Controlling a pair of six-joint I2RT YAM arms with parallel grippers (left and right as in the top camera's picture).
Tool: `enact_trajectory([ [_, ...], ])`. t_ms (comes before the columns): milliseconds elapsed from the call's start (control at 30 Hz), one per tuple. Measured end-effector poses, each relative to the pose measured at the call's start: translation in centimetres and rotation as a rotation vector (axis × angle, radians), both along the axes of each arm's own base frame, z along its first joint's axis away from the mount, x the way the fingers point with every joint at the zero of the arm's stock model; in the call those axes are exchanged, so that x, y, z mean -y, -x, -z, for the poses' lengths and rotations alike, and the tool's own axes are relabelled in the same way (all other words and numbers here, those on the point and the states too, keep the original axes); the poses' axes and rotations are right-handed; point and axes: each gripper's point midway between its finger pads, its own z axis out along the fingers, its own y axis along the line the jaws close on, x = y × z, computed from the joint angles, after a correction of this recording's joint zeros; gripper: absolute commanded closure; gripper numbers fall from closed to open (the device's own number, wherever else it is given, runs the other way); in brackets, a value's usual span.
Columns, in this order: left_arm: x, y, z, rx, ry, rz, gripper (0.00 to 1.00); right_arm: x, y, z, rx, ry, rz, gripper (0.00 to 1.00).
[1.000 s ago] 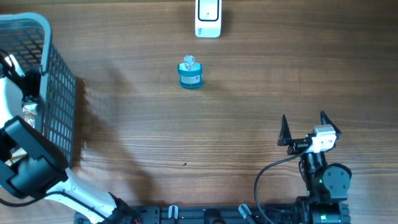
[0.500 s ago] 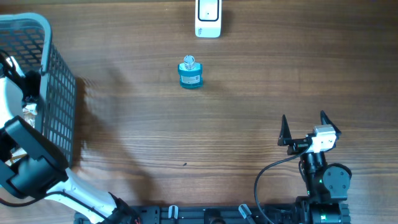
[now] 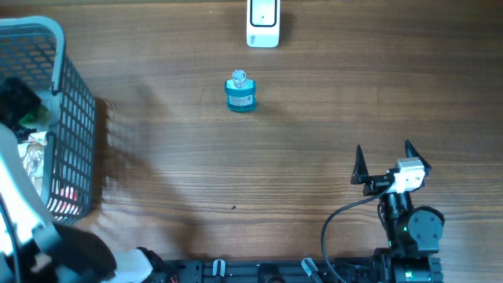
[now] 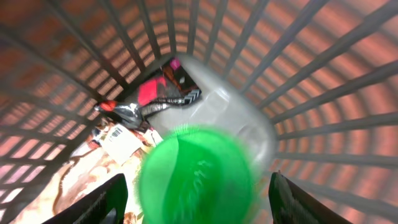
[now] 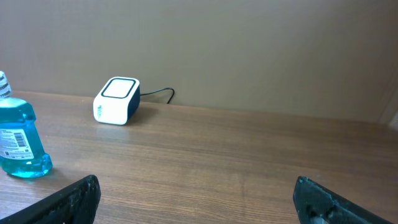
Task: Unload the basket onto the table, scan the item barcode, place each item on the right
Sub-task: 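Move the left gripper back over the basket above the green-lidded jar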
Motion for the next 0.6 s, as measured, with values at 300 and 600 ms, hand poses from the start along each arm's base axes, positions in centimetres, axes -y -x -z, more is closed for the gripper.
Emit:
enact_trajectory([
  [300, 4.0, 5.0, -9.4, 0.191, -0.076, -0.035, 0.19, 0.0, 0.0, 0.0, 0.0, 0.0, 0.0, 0.0],
  [600, 1.5, 3.5, -5.0, 0.123, 0.029, -0.129, 0.0, 0.0, 0.0, 0.0, 0.0, 0.0, 0.0, 0.0],
])
